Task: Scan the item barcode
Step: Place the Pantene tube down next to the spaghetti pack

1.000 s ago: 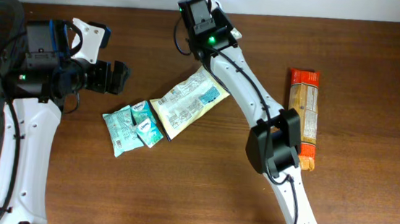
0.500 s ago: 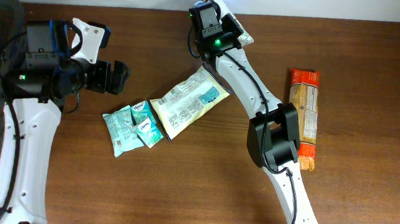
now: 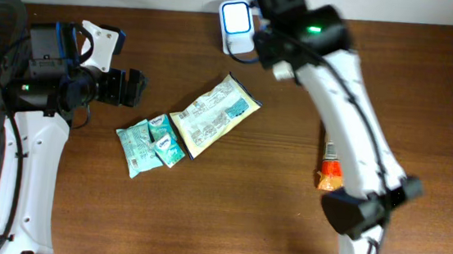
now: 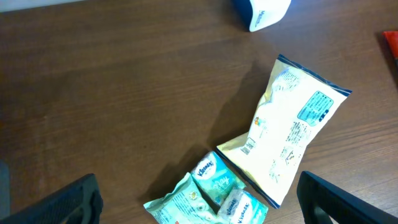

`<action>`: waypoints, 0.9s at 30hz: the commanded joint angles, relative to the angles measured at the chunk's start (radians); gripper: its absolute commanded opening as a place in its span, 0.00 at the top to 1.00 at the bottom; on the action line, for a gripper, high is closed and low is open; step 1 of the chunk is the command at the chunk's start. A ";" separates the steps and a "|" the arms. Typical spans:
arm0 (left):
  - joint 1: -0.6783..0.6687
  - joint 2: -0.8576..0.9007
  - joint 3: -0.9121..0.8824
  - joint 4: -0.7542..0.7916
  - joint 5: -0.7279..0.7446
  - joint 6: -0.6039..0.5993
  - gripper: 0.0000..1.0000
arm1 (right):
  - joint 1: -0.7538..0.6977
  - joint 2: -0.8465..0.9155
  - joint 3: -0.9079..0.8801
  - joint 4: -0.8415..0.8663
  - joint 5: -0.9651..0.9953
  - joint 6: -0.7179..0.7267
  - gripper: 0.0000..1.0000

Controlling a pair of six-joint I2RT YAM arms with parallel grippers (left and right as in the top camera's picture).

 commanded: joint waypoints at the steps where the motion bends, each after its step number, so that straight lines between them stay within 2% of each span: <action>1: 0.002 -0.015 0.014 -0.001 0.001 0.016 0.01 | -0.061 0.061 -0.040 -0.168 -0.129 0.125 0.96; 4: 0.002 -0.015 0.014 -0.001 0.001 0.016 0.01 | -0.129 0.080 -0.238 -0.203 -0.129 0.234 0.96; 9: 0.002 -0.015 0.014 -0.001 0.001 0.016 0.01 | -0.225 0.081 -0.600 -0.051 -0.166 0.253 0.96; 14: 0.002 -0.015 0.014 -0.001 0.001 0.016 0.01 | -0.302 0.082 -0.784 0.069 -0.161 0.245 0.95; 17: 0.002 -0.015 0.014 -0.001 0.001 0.016 0.01 | -0.345 0.082 -0.823 0.100 -0.163 0.212 0.94; 18: 0.002 -0.015 0.014 -0.001 0.001 0.016 0.01 | -0.353 0.082 -0.824 0.097 -0.167 0.184 0.91; 20: 0.002 -0.015 0.014 -0.001 0.001 0.016 0.01 | -0.353 0.082 -0.824 0.089 -0.166 0.150 0.55; 21: 0.002 -0.015 0.014 -0.001 0.001 0.016 0.01 | -0.353 0.081 -0.822 0.089 -0.166 0.150 0.48; 23: 0.002 -0.015 0.014 -0.001 0.001 0.016 0.01 | -0.354 0.081 -0.792 0.067 -0.166 0.116 0.44; 27: 0.002 -0.015 0.014 -0.001 0.001 0.016 0.01 | -0.353 0.079 -0.583 -0.047 -0.228 0.114 0.43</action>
